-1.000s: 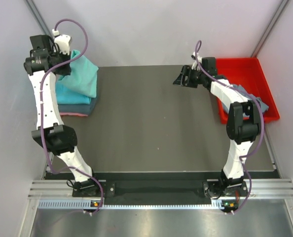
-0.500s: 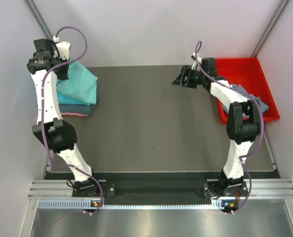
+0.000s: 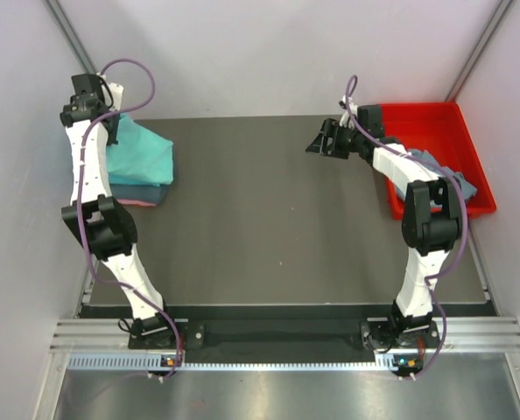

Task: Fold and stack the t-shirts
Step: Neatly place the folded tshirt to the corner

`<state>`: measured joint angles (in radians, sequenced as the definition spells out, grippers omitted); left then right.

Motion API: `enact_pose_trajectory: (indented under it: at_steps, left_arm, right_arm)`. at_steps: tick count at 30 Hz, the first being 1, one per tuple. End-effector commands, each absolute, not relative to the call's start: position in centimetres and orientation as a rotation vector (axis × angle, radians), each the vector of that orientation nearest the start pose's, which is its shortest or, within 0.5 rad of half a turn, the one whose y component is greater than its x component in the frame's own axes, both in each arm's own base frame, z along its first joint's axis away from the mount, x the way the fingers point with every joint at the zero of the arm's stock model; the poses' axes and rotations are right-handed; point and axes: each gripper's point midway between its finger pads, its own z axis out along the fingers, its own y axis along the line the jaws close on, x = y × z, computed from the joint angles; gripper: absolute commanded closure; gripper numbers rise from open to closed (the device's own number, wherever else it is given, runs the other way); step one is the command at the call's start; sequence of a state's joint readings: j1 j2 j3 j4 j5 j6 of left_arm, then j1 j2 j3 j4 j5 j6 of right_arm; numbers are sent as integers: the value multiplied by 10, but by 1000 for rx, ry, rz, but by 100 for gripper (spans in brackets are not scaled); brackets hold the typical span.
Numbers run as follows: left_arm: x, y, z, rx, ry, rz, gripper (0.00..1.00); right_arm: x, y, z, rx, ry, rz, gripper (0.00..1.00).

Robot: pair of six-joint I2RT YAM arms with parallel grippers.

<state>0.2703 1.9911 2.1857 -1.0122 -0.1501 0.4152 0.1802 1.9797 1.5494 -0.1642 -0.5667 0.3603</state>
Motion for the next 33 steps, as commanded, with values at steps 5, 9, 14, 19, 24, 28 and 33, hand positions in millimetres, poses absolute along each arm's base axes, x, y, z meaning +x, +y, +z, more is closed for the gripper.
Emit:
enact_pose_trajectory:
  at_steps: [5, 9, 14, 19, 24, 28, 33]
  left_arm:
    - [486, 217, 267, 1, 2345, 769, 100]
    - [493, 228, 256, 4, 2360, 826, 100]
    - [502, 237, 241, 12, 2375, 879, 100]
    - [504, 247, 222, 8, 2413, 925, 100]
    - [503, 252, 217, 5, 2423, 954, 100]
    - [503, 259, 219, -49, 2398, 1001, 76]
    - [512, 246, 243, -112, 2303, 1003, 51]
  right_arm:
    - [503, 203, 170, -174, 2147, 929, 29]
    - [503, 203, 170, -174, 2147, 926, 29]
    - [504, 202, 174, -180, 2139, 920, 29]
    - [506, 200, 174, -183, 2140, 910, 29]
    - [505, 199, 173, -186, 2142, 898, 29]
    - [505, 199, 171, -185, 2144, 893, 29]
    - [506, 199, 172, -192, 2139, 884, 29]
